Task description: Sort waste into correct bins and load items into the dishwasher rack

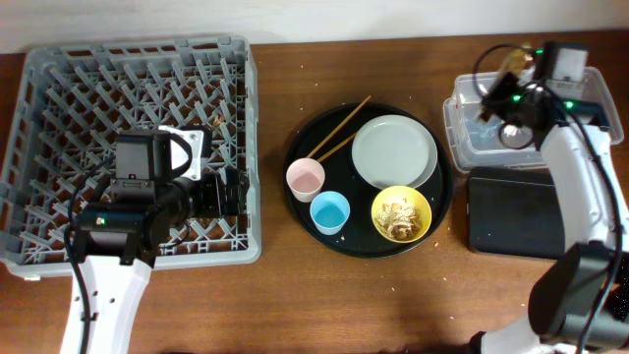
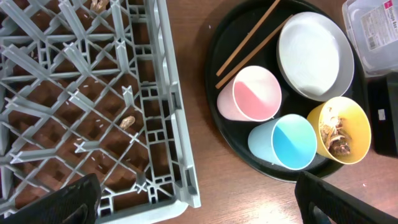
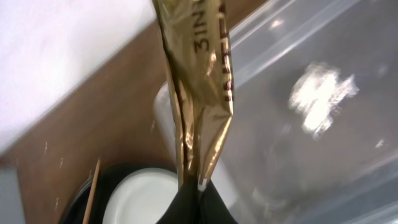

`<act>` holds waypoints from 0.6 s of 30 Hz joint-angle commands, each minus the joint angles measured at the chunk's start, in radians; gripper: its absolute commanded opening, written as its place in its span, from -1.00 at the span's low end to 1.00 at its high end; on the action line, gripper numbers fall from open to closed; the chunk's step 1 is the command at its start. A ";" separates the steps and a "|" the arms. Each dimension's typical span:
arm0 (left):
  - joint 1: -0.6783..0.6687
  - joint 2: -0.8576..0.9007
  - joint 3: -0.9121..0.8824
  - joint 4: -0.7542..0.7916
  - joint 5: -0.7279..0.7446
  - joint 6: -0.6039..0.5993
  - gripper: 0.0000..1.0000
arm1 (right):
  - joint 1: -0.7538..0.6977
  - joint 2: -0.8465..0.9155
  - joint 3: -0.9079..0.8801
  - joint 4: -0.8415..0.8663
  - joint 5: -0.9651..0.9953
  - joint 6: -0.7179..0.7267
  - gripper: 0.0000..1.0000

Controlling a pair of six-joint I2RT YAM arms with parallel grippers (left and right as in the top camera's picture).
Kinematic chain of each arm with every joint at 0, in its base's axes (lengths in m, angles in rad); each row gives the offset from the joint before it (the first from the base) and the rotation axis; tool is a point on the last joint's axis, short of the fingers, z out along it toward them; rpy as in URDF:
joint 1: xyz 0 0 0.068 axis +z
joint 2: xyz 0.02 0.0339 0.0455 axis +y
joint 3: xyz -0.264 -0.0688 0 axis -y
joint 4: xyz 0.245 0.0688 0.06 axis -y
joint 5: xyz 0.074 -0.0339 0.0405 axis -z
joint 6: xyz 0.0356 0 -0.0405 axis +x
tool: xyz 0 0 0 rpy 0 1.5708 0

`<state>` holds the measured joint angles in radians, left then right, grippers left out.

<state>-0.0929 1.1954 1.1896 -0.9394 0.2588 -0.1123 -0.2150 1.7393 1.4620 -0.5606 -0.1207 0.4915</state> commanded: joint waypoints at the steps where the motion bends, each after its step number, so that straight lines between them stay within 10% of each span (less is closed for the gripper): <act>1: 0.004 0.000 0.016 0.003 0.015 0.009 0.98 | -0.057 0.125 -0.003 0.094 -0.045 -0.013 -0.10; 4: 0.004 0.000 0.016 -0.002 0.015 0.009 0.98 | -0.074 0.080 -0.003 0.027 -0.329 -0.165 0.32; 11: 0.004 0.000 0.015 -0.005 0.015 0.009 0.98 | 0.260 -0.147 -0.012 -0.581 -0.197 -0.301 -0.09; 18: 0.004 0.000 0.016 -0.021 0.015 0.009 0.99 | 0.653 -0.068 -0.354 -0.274 0.051 -0.220 -0.09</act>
<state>-0.0929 1.1961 1.1904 -0.9482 0.2588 -0.1123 0.4175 1.6604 1.1580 -0.8742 -0.1738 0.2344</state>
